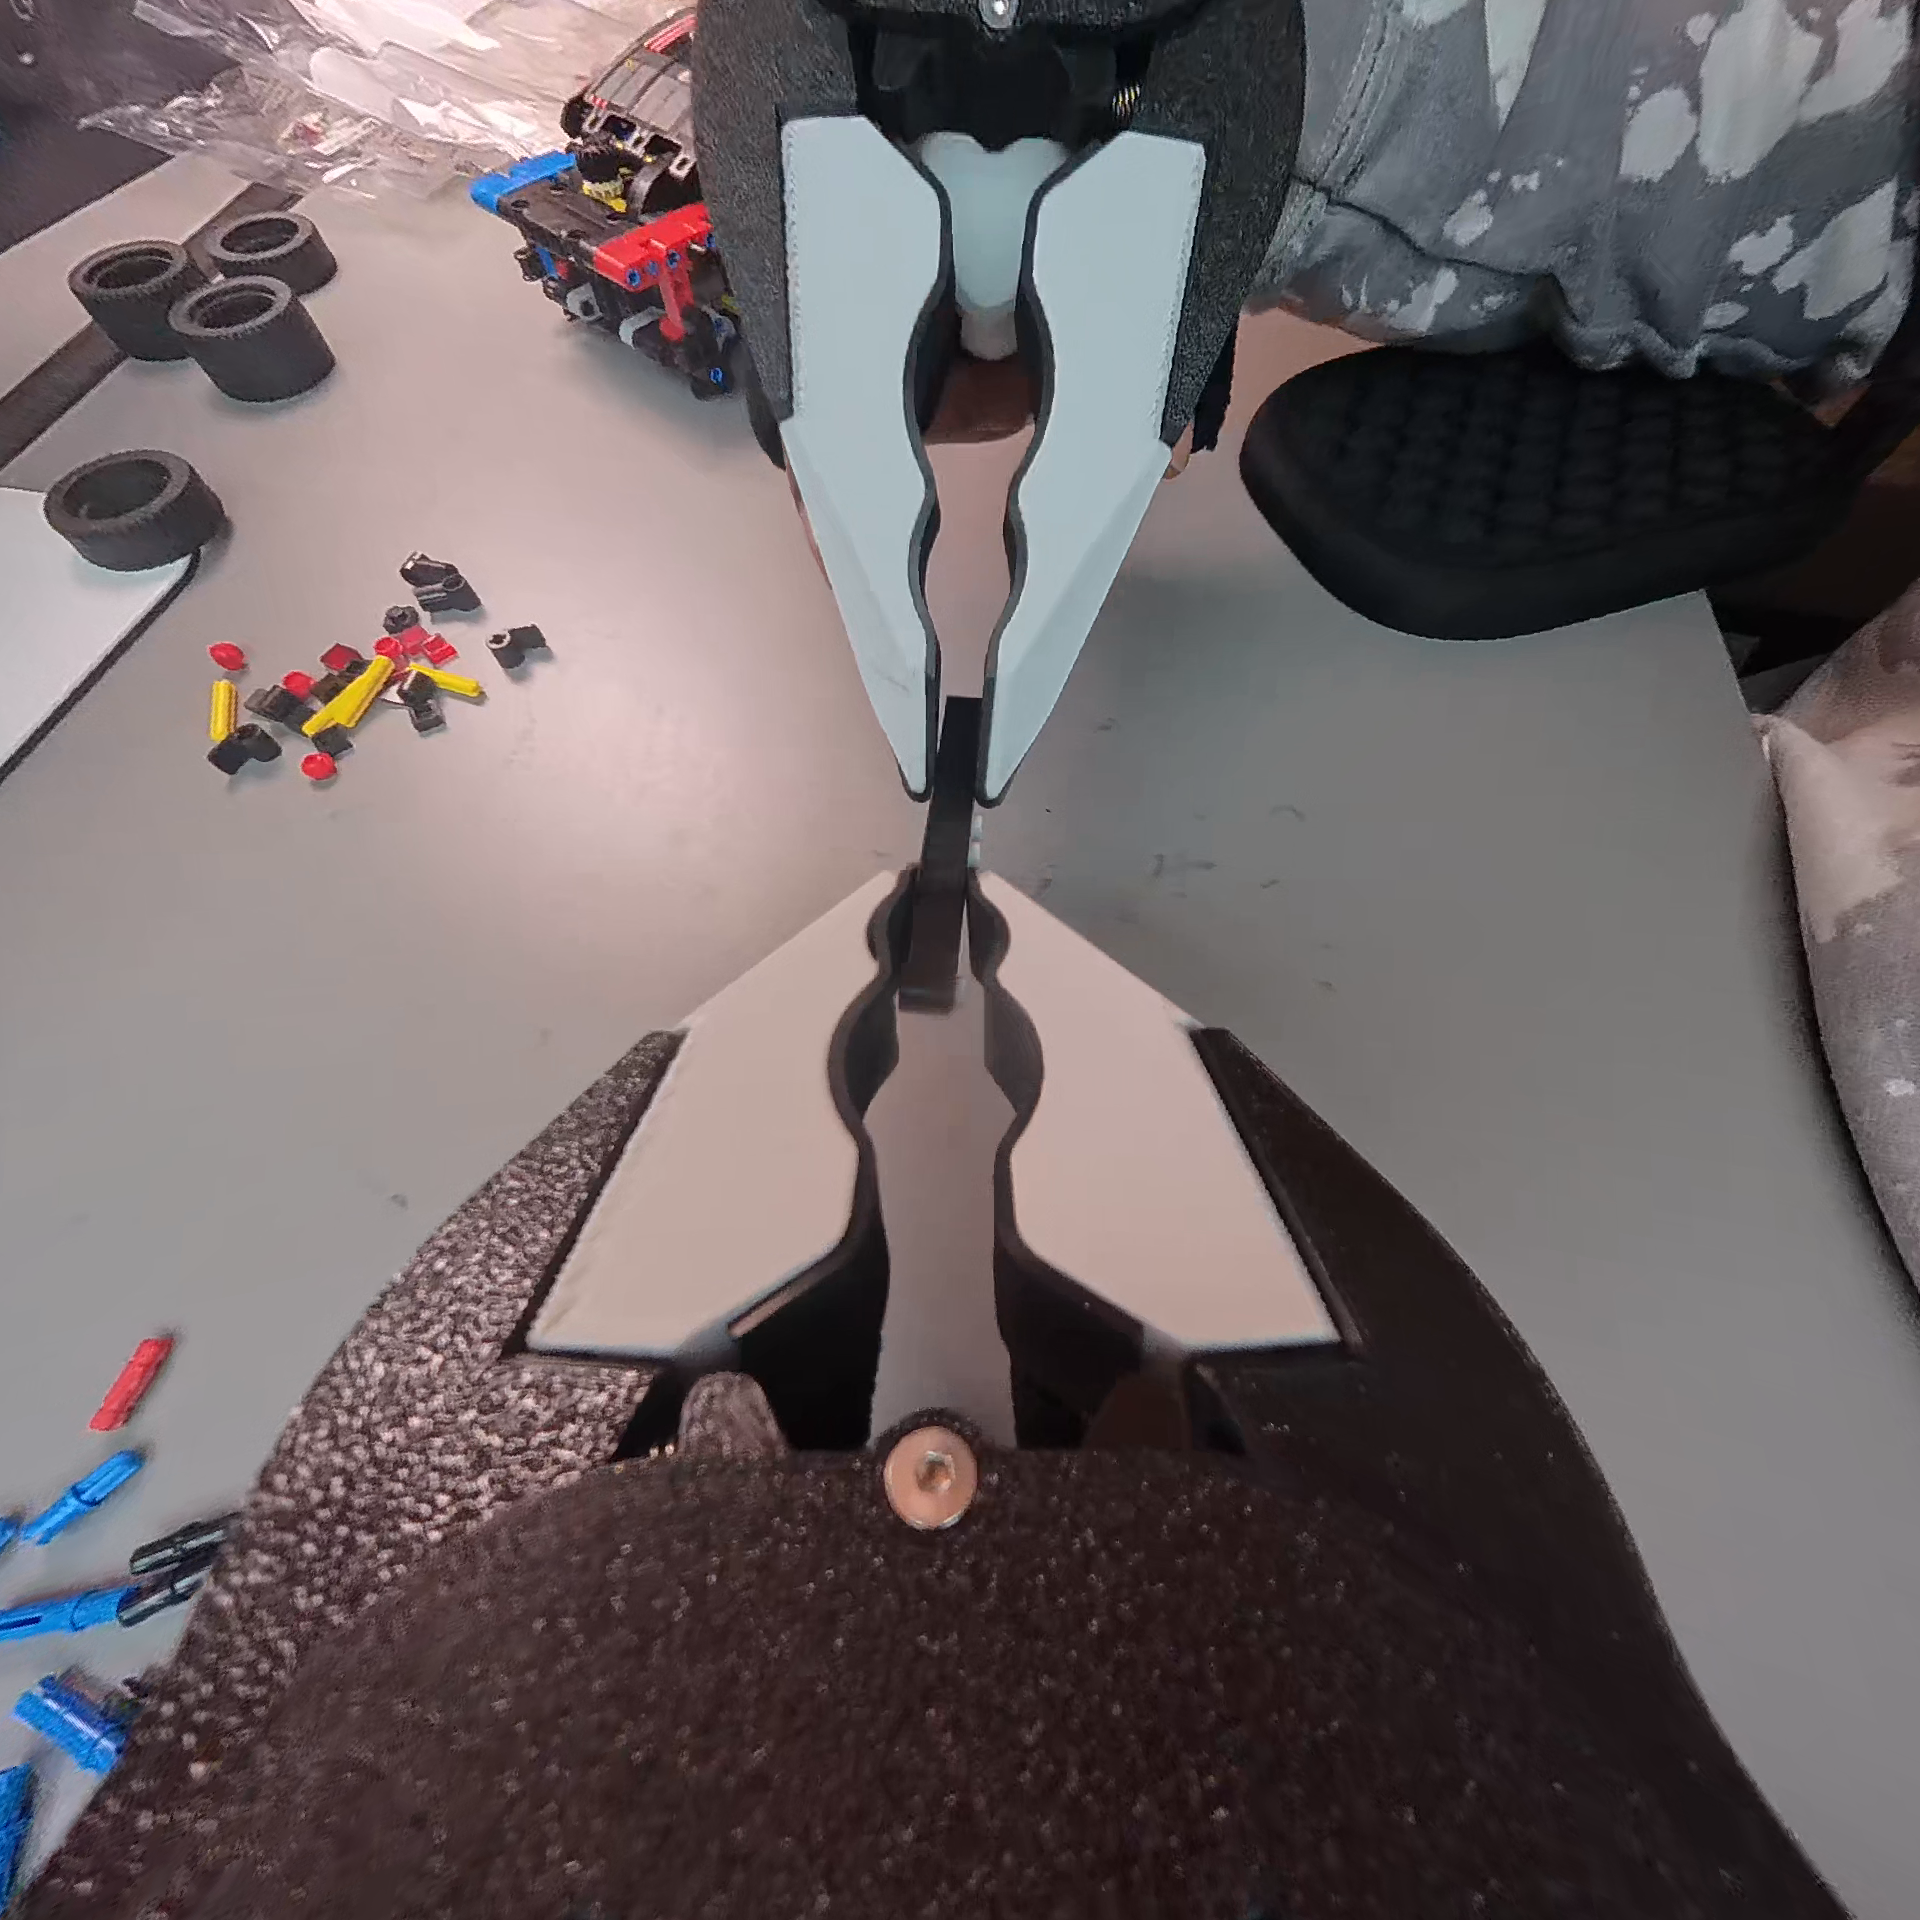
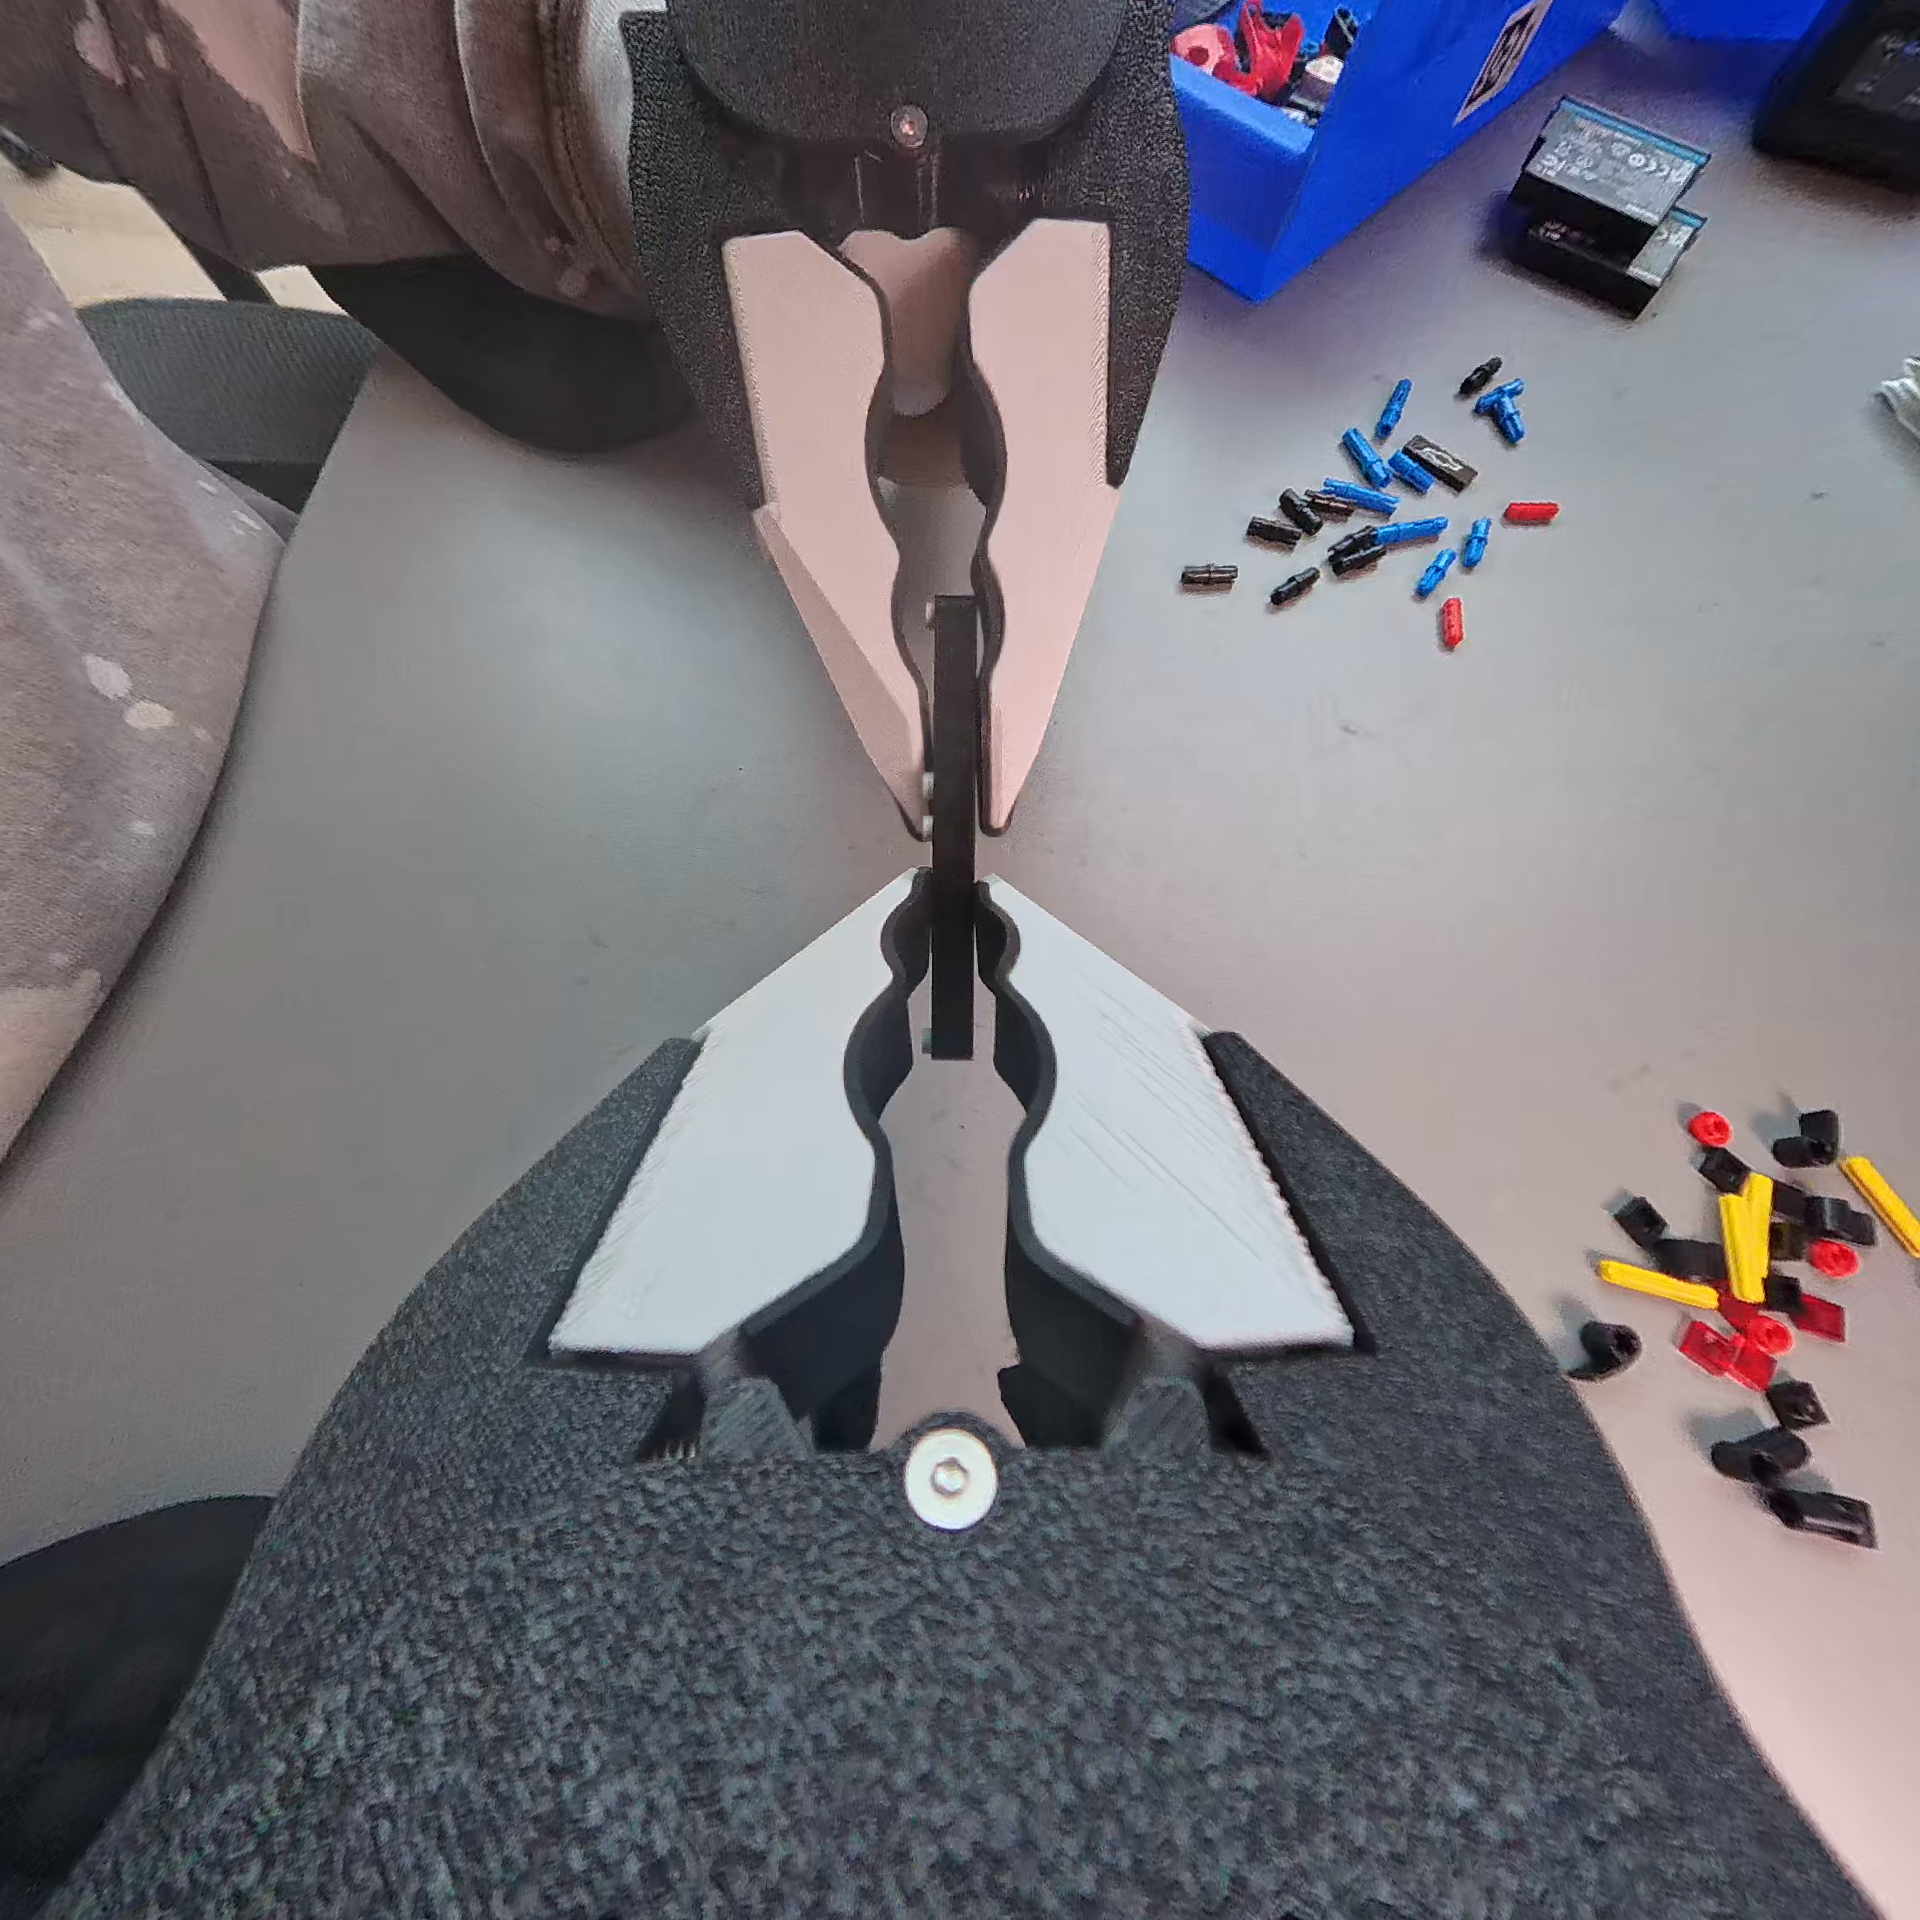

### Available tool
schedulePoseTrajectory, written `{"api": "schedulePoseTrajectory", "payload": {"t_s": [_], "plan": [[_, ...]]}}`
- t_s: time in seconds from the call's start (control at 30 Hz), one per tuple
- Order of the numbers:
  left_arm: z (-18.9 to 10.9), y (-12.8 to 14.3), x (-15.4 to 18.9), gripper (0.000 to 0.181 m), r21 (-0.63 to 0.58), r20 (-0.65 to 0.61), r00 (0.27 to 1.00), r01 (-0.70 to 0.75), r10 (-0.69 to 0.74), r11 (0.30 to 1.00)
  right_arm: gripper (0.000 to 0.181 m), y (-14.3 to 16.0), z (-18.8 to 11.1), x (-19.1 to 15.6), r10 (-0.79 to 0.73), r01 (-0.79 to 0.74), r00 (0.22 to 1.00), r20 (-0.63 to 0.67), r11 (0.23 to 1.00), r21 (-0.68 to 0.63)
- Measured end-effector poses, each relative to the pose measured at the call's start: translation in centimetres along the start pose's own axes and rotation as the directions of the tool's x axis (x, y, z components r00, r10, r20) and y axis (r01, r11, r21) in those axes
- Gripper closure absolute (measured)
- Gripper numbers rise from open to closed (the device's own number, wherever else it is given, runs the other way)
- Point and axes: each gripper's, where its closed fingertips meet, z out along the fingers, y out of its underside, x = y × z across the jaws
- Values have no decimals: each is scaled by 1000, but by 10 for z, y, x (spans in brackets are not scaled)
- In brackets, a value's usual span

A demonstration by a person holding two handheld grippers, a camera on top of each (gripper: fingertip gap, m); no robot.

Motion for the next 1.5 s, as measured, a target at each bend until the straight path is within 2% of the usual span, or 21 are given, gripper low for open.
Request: {"api": "schedulePoseTrajectory", "payload": {"t_s": [0.03,0.23,0.33,0.4,0.53,0.6,0.73,0.83,0.9,0.93,1.0,1.1,1.2,1.33,1.4,1.5], "plan": [[-1,0,0,174,4,-3,1000,3,-3,1000,174,-1,0,-1,5,-5,1000,1,1000,20],[-3,-5,-2,174,33,4,1000,5,-5,999,174,-6,-3,3,5,1,999,-53,993,115],[-9,-10,-7,156,70,-9,998,65,-64,995,173,-15,-6,15,-118,154,966,-229,977,146],[-13,-14,-13,148,103,-20,990,142,-141,985,174,-24,-12,24,-256,315,885,-388,944,95],[-29,-35,-20,146,239,-109,951,309,-291,921,173,-35,-19,31,-487,551,663,-569,832,-70],[-34,-40,-24,158,274,-153,921,388,-358,880,173,-37,-19,32,-568,625,548,-614,766,-151],[-41,-42,-32,176,314,-148,909,416,-389,853,173,-42,-18,32,-631,675,432,-644,700,-234],[-43,-42,-32,176,320,-98,939,344,-330,883,171,-46,-21,35,-555,645,475,-683,747,-159],[-46,-45,-33,176,335,-61,954,295,-292,895,166,-50,-28,36,-429,585,576,-696,811,-16],[-48,-47,-35,176,343,-60,951,306,-304,888,156,-53,-32,38,-348,536,639,-687,841,73],[-55,-52,-36,176,384,-134,921,388,-365,838,141,-57,-42,38,-218,443,740,-636,869,219],[-67,-61,-41,176,439,-260,856,517,-447,735,142,-59,-52,40,-116,371,794,-597,871,324],[-74,-68,-40,176,462,-372,799,600,-472,653,151,-68,-58,37,40,233,874,-485,840,490],[-75,-75,-38,177,454,-511,701,712,-498,536,155,-87,-69,32,252,-17,940,-232,712,702],[-74,-77,-37,177,442,-576,647,761,-499,476,159,-90,-70,34,306,-85,936,-175,678,730],[-70,-79,-34,177,417,-626,599,798,-499,435,166,-89,-68,36,328,-98,926,-185,685,722]]}}
